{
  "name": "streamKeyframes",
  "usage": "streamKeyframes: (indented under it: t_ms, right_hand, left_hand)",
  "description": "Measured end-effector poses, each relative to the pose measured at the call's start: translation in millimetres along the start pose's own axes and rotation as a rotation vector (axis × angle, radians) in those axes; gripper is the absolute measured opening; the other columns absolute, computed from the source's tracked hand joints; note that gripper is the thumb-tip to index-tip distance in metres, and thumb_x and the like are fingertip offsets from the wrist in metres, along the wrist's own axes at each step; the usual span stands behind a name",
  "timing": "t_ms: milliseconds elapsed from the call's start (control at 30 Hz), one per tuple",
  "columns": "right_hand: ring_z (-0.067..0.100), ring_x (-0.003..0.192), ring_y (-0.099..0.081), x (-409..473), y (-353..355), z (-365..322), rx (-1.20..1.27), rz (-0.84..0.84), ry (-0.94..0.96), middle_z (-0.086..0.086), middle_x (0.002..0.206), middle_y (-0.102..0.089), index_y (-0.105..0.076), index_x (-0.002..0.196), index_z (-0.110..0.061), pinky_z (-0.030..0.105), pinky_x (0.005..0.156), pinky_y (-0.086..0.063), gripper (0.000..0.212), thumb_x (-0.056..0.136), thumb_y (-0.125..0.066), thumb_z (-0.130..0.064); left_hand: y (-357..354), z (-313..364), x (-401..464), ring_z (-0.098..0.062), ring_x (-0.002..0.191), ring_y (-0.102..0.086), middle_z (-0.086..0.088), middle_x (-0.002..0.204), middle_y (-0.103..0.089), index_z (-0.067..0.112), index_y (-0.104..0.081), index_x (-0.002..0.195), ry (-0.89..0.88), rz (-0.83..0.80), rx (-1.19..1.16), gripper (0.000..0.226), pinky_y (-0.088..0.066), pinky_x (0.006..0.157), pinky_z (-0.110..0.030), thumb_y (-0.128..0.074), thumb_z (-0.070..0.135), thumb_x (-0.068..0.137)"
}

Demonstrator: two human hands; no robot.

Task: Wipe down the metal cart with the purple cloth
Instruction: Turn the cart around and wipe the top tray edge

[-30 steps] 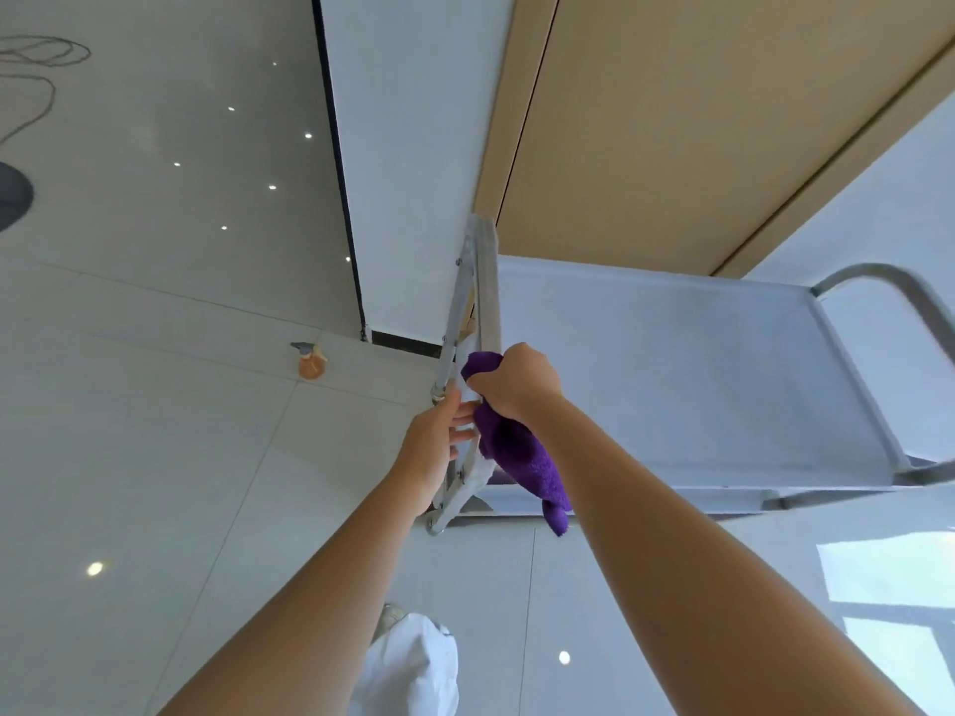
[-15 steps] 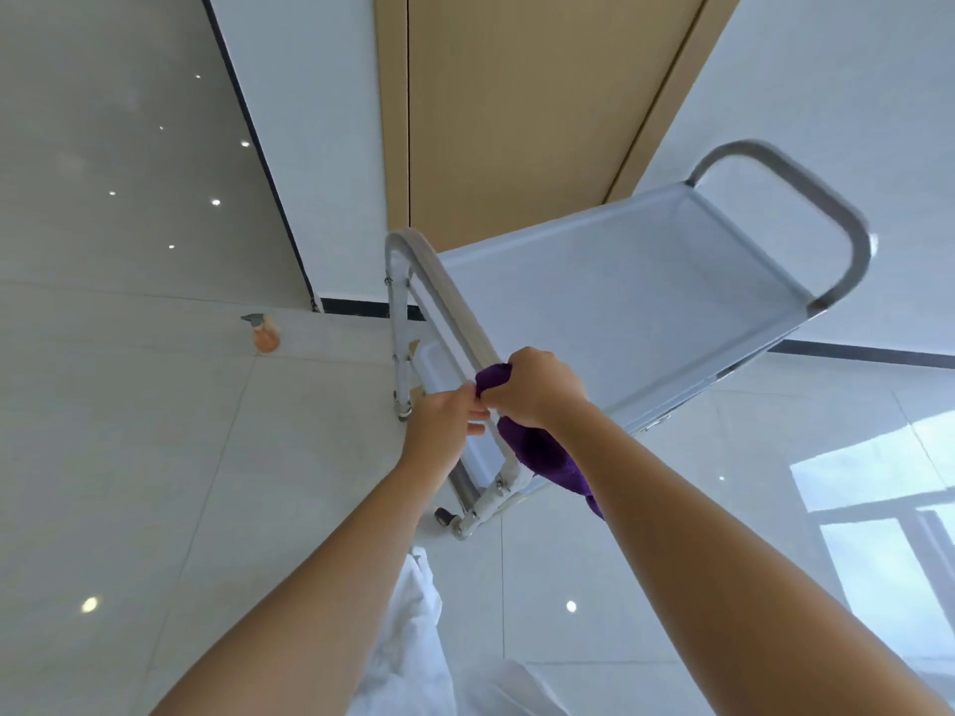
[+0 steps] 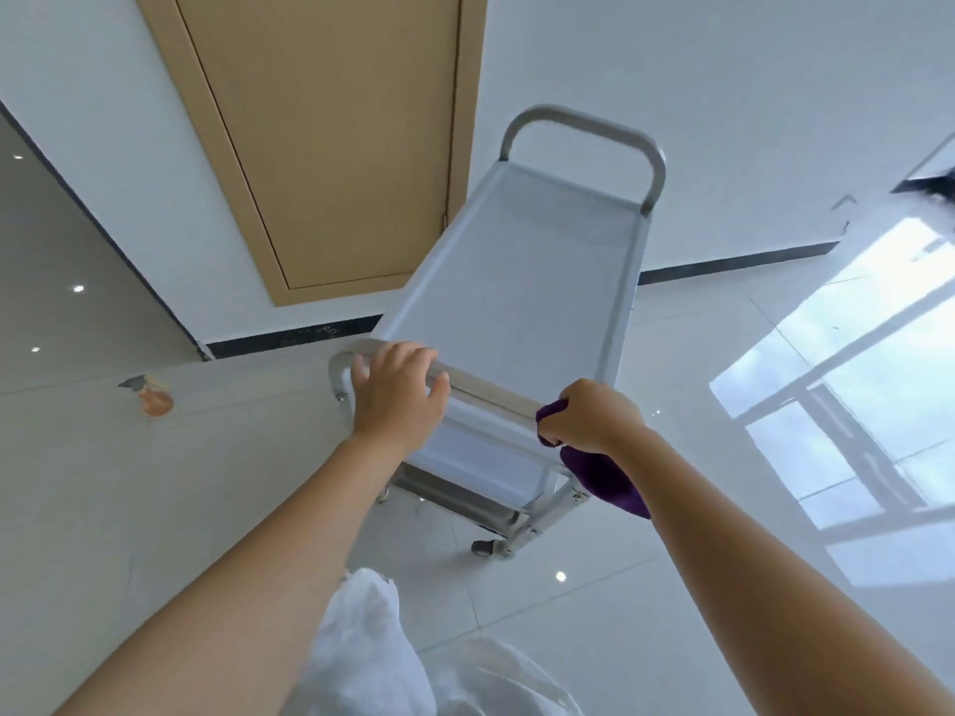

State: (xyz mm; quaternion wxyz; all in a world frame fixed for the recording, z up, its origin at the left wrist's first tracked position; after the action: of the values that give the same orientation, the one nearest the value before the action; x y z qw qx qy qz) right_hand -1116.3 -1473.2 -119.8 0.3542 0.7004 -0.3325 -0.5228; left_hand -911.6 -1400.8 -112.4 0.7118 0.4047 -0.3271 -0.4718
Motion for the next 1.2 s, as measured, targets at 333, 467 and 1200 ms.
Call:
streamKeyframes:
  t_ms: [333, 467, 1200]
  right_hand:
    - [0.025, 0.066, -0.058, -42, 36, 133, 0.179, 0.074, -0.375, 0.006, 0.070, -0.064, -0.064, 0.067, -0.014, 0.025, 0.059, -0.042, 0.012, 0.065, -0.052, -0.016]
    - [0.019, 0.063, -0.048, -51, 40, 143, 0.167, 0.259, -0.403, 0.006, 0.076, -0.057, -0.054, 0.078, -0.010, 0.025, 0.054, -0.034, 0.011, 0.076, -0.049, -0.019]
    - [0.023, 0.070, -0.058, 21, -16, 124, 0.544, 0.120, -0.423, 0.003, 0.073, -0.061, -0.062, 0.078, -0.013, 0.028, 0.061, -0.043, 0.011, 0.076, -0.054, -0.021]
  left_hand:
    - [-65, 62, -14, -0.023, 0.082, -0.052, 0.001, 0.080, -0.056, 0.015, -0.051, 0.080, -0.064, -0.417, 0.114, 0.038, -0.037, 0.078, -0.034, -0.025, 0.038, 0.097]
    - [-86, 106, -32, -0.023, 0.069, -0.048, -0.005, 0.073, -0.054, 0.009, -0.051, 0.078, -0.199, -0.549, 0.119, 0.039, -0.036, 0.060, -0.030, -0.027, 0.033, 0.097]
    - [-121, 81, 37, -0.022, 0.087, -0.055, -0.010, 0.100, -0.061, 0.014, -0.057, 0.091, 0.064, -0.863, -0.355, 0.012, -0.044, 0.086, -0.032, -0.047, 0.022, 0.094]
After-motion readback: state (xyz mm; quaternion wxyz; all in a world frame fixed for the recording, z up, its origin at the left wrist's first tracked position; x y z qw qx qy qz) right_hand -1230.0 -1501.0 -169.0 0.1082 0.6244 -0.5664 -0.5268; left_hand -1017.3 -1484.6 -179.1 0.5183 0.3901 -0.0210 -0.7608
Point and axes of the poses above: each hand's wrist, its own x-axis towards the middle knuckle, its own y-axis out of the back of the hand, z = x × y, the point moved 7 cm from there along x, towards the middle knuckle
